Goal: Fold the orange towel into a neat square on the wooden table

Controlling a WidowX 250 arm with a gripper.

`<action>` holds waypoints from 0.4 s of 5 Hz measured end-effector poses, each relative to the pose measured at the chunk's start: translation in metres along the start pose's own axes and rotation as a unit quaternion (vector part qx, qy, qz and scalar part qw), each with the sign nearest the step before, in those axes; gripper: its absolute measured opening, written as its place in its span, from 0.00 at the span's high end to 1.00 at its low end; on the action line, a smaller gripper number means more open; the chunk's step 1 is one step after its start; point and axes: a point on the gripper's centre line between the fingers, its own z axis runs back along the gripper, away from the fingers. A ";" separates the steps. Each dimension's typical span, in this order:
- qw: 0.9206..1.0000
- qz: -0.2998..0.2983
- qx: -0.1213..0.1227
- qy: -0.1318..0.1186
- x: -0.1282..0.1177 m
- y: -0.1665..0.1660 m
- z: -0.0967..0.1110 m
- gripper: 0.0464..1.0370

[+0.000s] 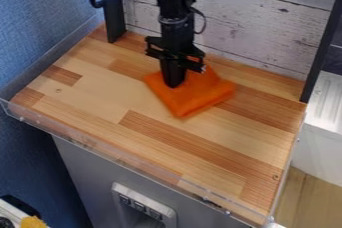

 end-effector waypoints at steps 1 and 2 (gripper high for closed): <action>1.000 0.024 -0.001 0.007 -0.003 0.009 0.002 0.97; 0.999 0.039 -0.003 0.020 -0.006 0.008 0.003 0.82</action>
